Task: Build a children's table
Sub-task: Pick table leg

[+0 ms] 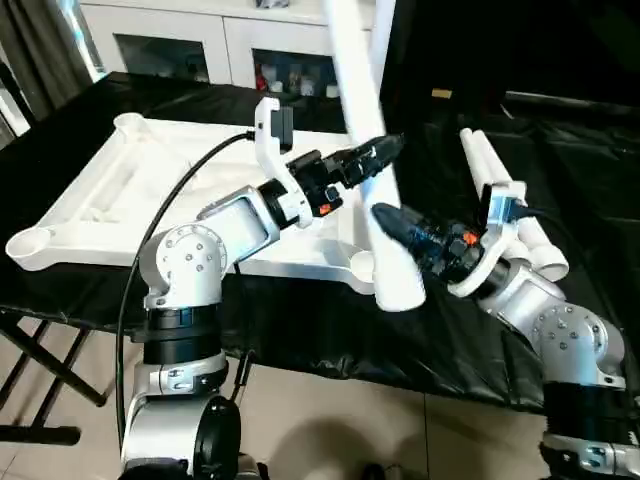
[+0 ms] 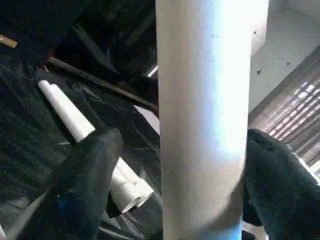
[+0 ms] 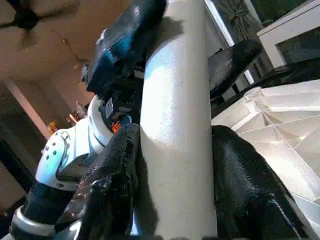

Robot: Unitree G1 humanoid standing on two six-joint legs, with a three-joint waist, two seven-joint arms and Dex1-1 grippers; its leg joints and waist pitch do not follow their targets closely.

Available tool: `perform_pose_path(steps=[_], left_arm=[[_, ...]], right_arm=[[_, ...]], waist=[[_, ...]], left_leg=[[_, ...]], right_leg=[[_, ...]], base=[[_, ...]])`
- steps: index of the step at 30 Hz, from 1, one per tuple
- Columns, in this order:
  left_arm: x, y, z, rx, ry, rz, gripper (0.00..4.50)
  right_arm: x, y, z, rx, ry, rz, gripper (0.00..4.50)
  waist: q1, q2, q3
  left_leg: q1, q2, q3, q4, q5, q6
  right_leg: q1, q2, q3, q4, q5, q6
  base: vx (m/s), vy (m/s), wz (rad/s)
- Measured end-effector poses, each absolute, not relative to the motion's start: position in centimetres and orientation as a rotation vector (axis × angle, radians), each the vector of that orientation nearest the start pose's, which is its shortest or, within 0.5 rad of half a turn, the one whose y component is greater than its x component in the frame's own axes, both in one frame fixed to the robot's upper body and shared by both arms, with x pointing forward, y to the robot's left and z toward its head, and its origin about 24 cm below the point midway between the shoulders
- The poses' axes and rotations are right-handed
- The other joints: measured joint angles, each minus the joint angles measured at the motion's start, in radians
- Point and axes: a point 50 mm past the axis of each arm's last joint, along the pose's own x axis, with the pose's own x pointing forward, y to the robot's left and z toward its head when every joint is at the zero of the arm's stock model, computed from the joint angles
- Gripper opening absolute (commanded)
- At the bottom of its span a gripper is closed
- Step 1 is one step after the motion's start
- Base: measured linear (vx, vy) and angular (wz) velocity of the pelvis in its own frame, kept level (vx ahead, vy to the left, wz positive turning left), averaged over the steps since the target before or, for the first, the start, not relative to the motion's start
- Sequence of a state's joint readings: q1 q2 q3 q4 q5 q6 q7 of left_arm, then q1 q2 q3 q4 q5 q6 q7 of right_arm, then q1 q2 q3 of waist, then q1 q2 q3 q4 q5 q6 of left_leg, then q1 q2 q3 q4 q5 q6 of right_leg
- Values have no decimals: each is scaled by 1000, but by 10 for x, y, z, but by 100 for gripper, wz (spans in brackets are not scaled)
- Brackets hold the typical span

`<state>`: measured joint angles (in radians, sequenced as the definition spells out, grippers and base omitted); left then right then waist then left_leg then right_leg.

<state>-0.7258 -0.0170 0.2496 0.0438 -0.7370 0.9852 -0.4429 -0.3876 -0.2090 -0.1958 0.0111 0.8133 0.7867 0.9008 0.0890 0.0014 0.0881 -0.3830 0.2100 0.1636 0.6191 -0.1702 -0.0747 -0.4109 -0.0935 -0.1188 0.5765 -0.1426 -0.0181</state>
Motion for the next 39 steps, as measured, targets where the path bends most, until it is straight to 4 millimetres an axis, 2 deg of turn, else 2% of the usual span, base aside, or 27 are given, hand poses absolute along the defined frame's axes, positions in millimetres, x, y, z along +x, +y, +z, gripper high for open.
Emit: perform_pose_path(steps=[3,4,13,15,19,20,25,34,35,39], left_arm=[[324,74,186,-687,159,-995,361],[324,74,187,-689,158,-996,336],[327,79,189,-716,128,-977,280],[328,80,191,-719,118,-972,249],[327,79,193,-724,110,-982,238],[327,79,193,-722,109,-985,201],[325,77,194,-714,105,-1012,184],[325,77,195,-685,94,-1011,181],[325,77,195,-668,93,-1013,181],[326,76,193,-576,105,-1006,181]], right_arm=[[286,-138,125,700,75,1149,182],[286,-138,124,701,80,1151,182],[287,-140,124,691,89,1133,182],[287,-140,124,691,90,1132,182],[287,-139,124,690,91,1131,182],[287,-139,124,690,91,1132,182],[286,-139,124,683,96,1145,182],[287,-139,125,653,99,1145,182],[288,-139,125,639,103,1144,238],[296,-137,129,599,127,1118,258]], waist=[[0,0,0],[1,0,0],[3,0,-1],[4,-1,-1],[5,-1,-1],[6,-1,-2],[11,-1,-2],[15,-1,-2],[15,-1,-2],[12,-1,-2]], left_leg=[[0,-1,0,0,0,1],[0,-1,0,0,0,1],[0,-1,0,-1,0,1],[0,-1,0,-1,0,1],[0,-1,1,-4,0,1],[0,-1,1,-4,0,1],[0,-1,1,-5,0,1],[0,-1,2,-7,1,0],[0,-1,2,-7,1,0],[0,-1,2,-7,1,0]], right_leg=[[1,-1,0,0,0,0],[1,-1,0,0,0,0],[2,-1,0,2,3,2],[2,-1,0,2,5,2],[2,-1,0,3,6,3],[2,-1,0,4,6,3],[2,-1,1,7,7,3],[2,-1,1,8,6,3],[2,-1,1,8,6,3],[2,-1,2,8,6,3]], base=[[0,0,0],[0,0,0],[0,0,0],[0,0,0],[0,0,0],[0,0,0],[0,0,0],[0,0,0],[0,0,0],[0,0,0]])
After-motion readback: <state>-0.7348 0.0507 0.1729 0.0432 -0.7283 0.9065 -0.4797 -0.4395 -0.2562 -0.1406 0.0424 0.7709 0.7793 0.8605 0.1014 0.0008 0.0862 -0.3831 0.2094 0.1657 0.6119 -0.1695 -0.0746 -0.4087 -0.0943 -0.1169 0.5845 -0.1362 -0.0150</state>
